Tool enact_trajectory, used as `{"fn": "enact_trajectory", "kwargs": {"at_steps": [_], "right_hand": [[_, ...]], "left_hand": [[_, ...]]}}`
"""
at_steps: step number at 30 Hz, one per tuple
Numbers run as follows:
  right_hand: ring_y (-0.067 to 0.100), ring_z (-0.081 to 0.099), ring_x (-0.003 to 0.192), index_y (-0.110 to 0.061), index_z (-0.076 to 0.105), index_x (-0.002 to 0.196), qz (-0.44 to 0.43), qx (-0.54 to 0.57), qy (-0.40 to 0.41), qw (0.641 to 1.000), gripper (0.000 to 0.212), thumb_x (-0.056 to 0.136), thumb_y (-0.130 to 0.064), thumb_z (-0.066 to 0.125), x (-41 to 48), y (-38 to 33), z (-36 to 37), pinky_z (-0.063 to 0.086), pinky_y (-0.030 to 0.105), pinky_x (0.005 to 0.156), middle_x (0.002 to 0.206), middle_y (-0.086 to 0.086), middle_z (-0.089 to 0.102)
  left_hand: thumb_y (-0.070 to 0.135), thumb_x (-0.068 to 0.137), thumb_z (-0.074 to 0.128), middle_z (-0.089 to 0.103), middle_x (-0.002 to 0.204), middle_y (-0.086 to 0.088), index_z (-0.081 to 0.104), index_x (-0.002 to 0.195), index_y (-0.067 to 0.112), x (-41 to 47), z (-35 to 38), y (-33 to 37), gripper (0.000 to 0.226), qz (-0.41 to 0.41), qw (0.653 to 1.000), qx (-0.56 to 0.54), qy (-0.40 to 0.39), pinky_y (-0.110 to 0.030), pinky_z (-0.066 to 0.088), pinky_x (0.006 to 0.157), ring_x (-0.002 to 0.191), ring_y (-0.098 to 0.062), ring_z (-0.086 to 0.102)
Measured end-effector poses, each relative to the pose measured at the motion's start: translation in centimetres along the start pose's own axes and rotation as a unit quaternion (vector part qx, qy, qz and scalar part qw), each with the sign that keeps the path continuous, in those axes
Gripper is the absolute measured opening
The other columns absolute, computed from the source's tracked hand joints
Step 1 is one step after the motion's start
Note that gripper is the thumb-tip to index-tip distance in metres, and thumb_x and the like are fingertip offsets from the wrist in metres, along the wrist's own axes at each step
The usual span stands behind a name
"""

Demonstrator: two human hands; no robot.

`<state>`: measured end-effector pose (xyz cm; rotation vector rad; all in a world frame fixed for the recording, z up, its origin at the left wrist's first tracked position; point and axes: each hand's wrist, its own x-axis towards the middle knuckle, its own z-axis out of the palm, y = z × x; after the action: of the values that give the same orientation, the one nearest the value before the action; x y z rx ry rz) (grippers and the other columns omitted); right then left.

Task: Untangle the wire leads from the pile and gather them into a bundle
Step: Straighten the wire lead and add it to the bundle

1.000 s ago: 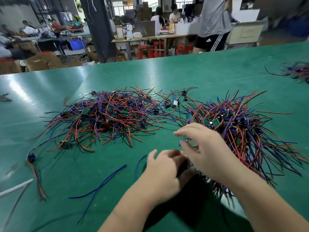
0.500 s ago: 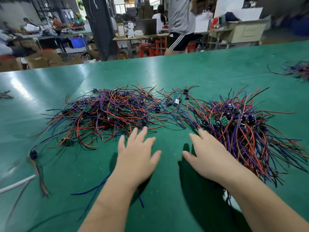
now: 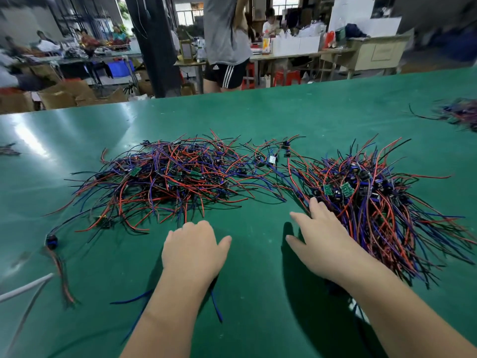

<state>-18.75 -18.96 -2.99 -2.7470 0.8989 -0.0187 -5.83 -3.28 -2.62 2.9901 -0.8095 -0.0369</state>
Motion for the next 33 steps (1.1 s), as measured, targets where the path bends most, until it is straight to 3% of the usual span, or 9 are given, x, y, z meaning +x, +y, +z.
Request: {"fn": "enact_trajectory", "kwargs": {"at_steps": [5, 11, 17, 19, 21, 25, 27, 29, 33], "right_hand": [[0.032, -0.004, 0.146, -0.017, 0.04, 0.137, -0.089, -0.042, 0.0, 0.995, 0.043, 0.1, -0.039, 0.037, 0.1, -2.1, 0.1, 0.002, 0.039, 0.117, 0.158, 0.02, -0.006], [0.036, 0.0, 0.146, -0.008, 0.041, 0.132, -0.051, -0.1, -0.064, 0.992, 0.036, 0.1, -0.025, 0.035, 4.9, -4.2, 0.2, 0.006, 0.045, 0.116, 0.157, 0.024, -0.001], [0.032, 0.054, 0.108, -0.004, 0.055, 0.093, -0.074, -0.011, 0.012, 0.997, 0.02, 0.096, -0.011, 0.036, 5.6, -5.3, -0.2, 0.043, 0.037, 0.093, 0.11, 0.011, 0.054], [0.029, 0.057, 0.106, -0.002, 0.065, 0.099, -0.164, 0.058, 0.098, 0.98, 0.029, 0.096, -0.011, 0.038, 3.9, -5.5, -0.5, 0.042, 0.036, 0.093, 0.109, 0.011, 0.062], [0.024, 0.059, 0.103, -0.002, 0.07, 0.101, -0.267, 0.145, 0.144, 0.942, 0.03, 0.093, -0.012, 0.043, 1.7, -6.0, -1.1, 0.04, 0.028, 0.095, 0.107, 0.011, 0.068], [0.009, 0.059, 0.103, -0.004, 0.074, 0.099, -0.367, 0.197, 0.078, 0.906, 0.024, 0.086, -0.01, 0.055, -1.4, -5.8, -1.3, 0.036, 0.007, 0.095, 0.107, 0.006, 0.072], [0.007, 0.06, 0.104, -0.006, 0.074, 0.102, -0.363, 0.216, 0.061, 0.904, 0.023, 0.086, -0.011, 0.058, -1.9, -5.2, -0.9, 0.037, 0.006, 0.095, 0.109, 0.003, 0.072], [0.004, 0.061, 0.103, -0.01, 0.075, 0.103, -0.345, 0.254, 0.041, 0.903, 0.023, 0.087, -0.018, 0.06, -2.2, -4.7, -0.6, 0.041, 0.011, 0.095, 0.109, 0.0, 0.072], [0.02, 0.067, 0.087, -0.015, 0.073, 0.083, -0.24, 0.427, -0.004, 0.872, 0.043, 0.089, -0.047, 0.046, -2.7, -4.4, -0.4, 0.048, 0.039, 0.087, 0.086, 0.009, 0.073]], "left_hand": [[0.06, 0.089, 0.042, 0.062, 0.108, -0.003, 0.054, 0.102, 0.019, 0.2, 0.4, 0.0, 0.045, 0.006, 1.0, 0.006, 0.021, -0.035, 0.04, 0.09, 0.101, -0.026, 0.058], [0.06, 0.088, 0.042, 0.062, 0.113, -0.003, 0.055, 0.115, 0.02, 0.4, 0.7, 0.1, 0.05, 0.006, 0.999, 0.017, 0.035, -0.04, 0.033, 0.106, 0.107, -0.024, 0.057], [0.044, 0.096, 0.039, 0.063, 0.105, 0.003, 0.061, 0.104, 0.025, 1.1, 0.5, 0.4, 0.03, 0.068, 0.981, -0.152, 0.1, -0.035, 0.04, 0.089, 0.105, -0.023, 0.057], [0.038, 0.098, 0.039, 0.061, 0.078, 0.005, 0.057, 0.075, 0.022, 1.3, 0.4, 0.8, 0.033, 0.063, 0.942, -0.315, 0.095, -0.032, 0.04, 0.075, 0.086, -0.027, 0.058], [0.035, 0.099, 0.04, 0.064, 0.075, 0.001, 0.058, 0.074, 0.018, 1.8, -0.1, 1.3, 0.035, 0.003, 0.867, -0.498, 0.015, -0.03, 0.043, 0.07, 0.072, -0.024, 0.061], [0.043, 0.101, 0.035, 0.066, 0.079, -0.006, 0.057, 0.093, 0.008, 1.9, -0.6, 1.6, 0.042, -0.133, 0.614, -0.764, -0.147, -0.024, 0.048, 0.055, 0.06, -0.012, 0.061], [0.041, 0.1, 0.036, 0.067, 0.082, -0.006, 0.058, 0.088, 0.01, 1.8, -0.7, 1.6, 0.04, -0.143, 0.543, -0.815, -0.142, -0.025, 0.049, 0.059, 0.068, -0.014, 0.064], [0.037, 0.1, 0.041, 0.068, 0.083, -0.003, 0.059, 0.084, 0.013, 1.6, -0.7, 1.9, 0.033, -0.133, 0.515, -0.841, -0.101, -0.026, 0.048, 0.064, 0.07, -0.013, 0.065], [0.023, 0.095, 0.053, 0.073, 0.086, -0.001, 0.059, 0.082, 0.012, 0.9, -1.1, 2.3, 0.019, -0.062, 0.554, -0.831, 0.004, -0.021, 0.054, 0.065, 0.074, -0.011, 0.069]]}}
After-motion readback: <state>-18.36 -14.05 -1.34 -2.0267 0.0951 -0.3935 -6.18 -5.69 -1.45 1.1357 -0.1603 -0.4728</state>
